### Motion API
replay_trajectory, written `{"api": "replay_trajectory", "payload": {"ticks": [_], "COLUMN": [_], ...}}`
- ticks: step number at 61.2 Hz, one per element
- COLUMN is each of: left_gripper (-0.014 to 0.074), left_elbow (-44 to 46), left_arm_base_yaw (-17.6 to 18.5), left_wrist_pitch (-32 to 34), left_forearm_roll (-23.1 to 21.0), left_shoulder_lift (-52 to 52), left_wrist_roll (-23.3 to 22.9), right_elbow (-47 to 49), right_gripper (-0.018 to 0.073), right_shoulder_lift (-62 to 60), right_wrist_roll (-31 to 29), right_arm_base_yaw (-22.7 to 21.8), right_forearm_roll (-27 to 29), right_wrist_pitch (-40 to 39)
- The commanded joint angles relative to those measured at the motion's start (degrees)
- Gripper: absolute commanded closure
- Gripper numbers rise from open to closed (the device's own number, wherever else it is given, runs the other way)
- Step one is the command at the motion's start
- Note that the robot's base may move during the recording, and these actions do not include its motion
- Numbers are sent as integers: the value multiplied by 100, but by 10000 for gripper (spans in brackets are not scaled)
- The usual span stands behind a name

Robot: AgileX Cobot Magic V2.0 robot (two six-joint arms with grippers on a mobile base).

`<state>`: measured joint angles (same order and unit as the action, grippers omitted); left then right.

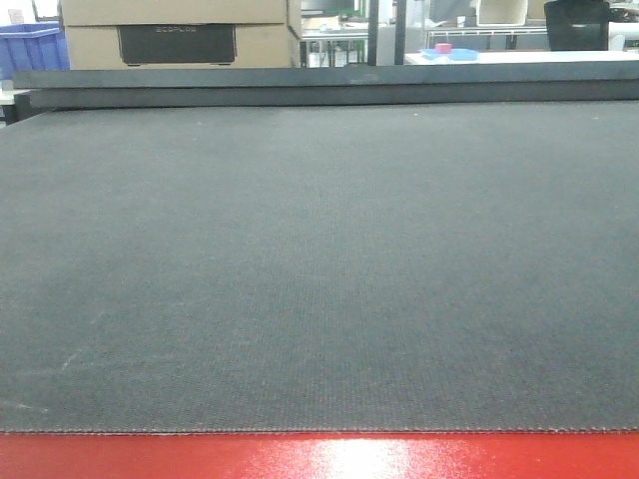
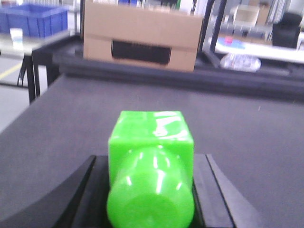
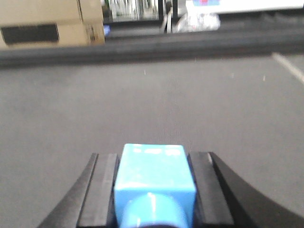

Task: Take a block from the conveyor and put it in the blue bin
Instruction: 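Lift both held blocks up off the conveyor belt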

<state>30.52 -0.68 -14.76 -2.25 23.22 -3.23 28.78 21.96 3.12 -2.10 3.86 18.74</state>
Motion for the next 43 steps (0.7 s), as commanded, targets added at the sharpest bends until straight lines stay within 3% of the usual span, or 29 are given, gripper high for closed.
{"api": "replay_trajectory", "payload": {"ticks": [1,22,43], "left_gripper": [707,707,707], "left_elbow": [-7,-7,-7], "left_arm_base_yaw": [27,410,400], "left_wrist_pitch": [58,32,57], "left_forearm_roll": [-60,-46,-24], "left_shoulder_lift": [-342,-690,-690], "left_wrist_roll": [13,13,13], "right_elbow": [-16,-16,-16], "right_gripper": [721,721,721], "right_shoulder_lift": [-310,-835,-835], "right_wrist_roll": [-23,-23,-23], "right_arm_base_yaw": [7,7,7], "right_forearm_roll": [-32,-32,-32], "right_wrist_pitch": [-119,-235,-307]}}
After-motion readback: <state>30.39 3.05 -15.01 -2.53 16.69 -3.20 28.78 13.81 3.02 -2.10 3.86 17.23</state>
